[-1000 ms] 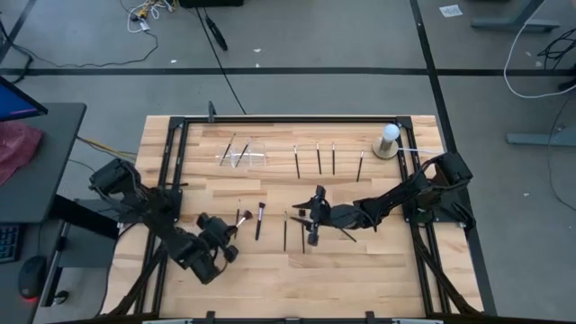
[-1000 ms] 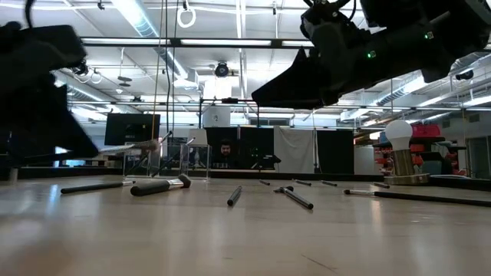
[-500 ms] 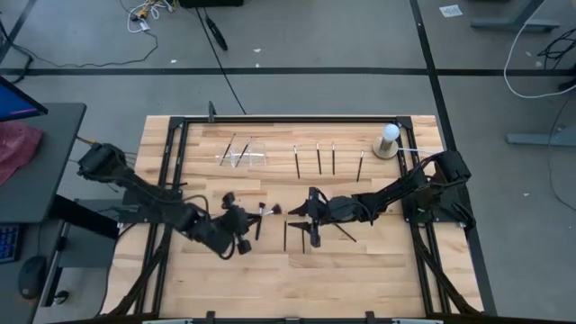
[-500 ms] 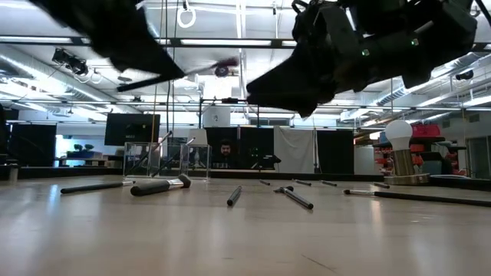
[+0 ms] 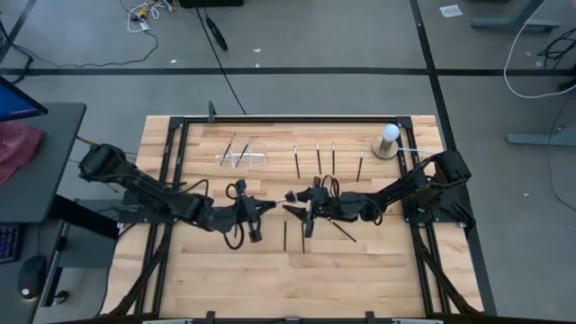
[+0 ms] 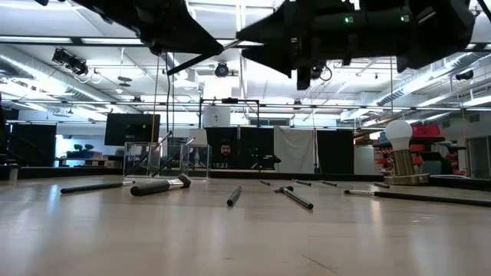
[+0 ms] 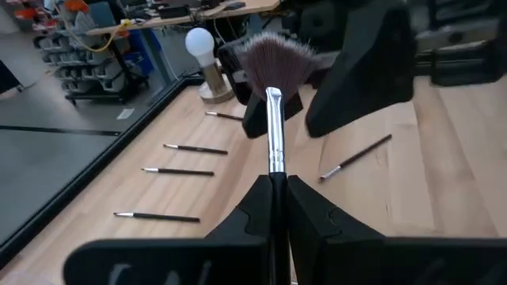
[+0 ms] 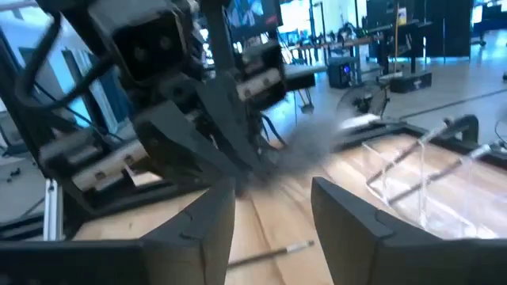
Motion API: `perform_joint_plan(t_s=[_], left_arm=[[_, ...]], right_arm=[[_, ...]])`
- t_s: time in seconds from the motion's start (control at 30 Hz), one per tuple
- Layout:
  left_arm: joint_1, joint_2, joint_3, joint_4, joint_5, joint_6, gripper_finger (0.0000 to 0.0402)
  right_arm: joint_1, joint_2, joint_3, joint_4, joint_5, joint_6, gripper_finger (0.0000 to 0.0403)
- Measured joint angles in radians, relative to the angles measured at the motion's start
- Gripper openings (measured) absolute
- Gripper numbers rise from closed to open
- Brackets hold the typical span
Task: Put items in baskets/containers
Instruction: Put the highlighter brush into the transparent organizer
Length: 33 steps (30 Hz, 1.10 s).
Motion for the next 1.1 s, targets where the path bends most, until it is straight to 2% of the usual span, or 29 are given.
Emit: perform_joint_plan(t_s=[0.2,0.33,0.47,0.63,0.7,0.77,0.93,1.1], left_arm=[[0.015,0.0,0.0,0.024,-0.003,0.012,0.0025],[0.013,0.0,0.0,0.027,-0.003,0.025,0.0021],[0.014,0.0,0.0,0.027,-0.003,0.02,0.0026],[0.014,0.0,0.0,0.027,-0.003,0.02,0.0036],[0.015,0.0,-0.001,0.024,-0.003,0.023,0.0044],[0.015,-0.001,-0.001,0.011,-0.006,0.039,0.0057],[-0.001,-0.104,0.001,-0.157,-0.025,0.023,0.0115],[-0.024,-0.227,0.001,-0.52,-0.03,-0.198,0.0171]], right_arm=[[-0.002,0.0,0.05,-0.004,0.016,-0.04,0.0168],[-0.002,0.0,0.066,-0.02,0.086,-0.058,0.0157],[-0.002,0.0,0.068,-0.02,0.097,-0.069,0.011],[-0.002,0.0,0.07,-0.026,0.091,-0.075,0.0022],[-0.002,0.0,0.071,-0.041,0.09,-0.084,0.0012],[-0.003,-0.001,0.071,-0.063,0.106,-0.082,0.0019],[-0.029,-0.053,0.115,-0.261,0.139,-0.078,0.0011],[-0.097,-0.079,0.287,-0.646,0.101,-0.081,0.0009]])
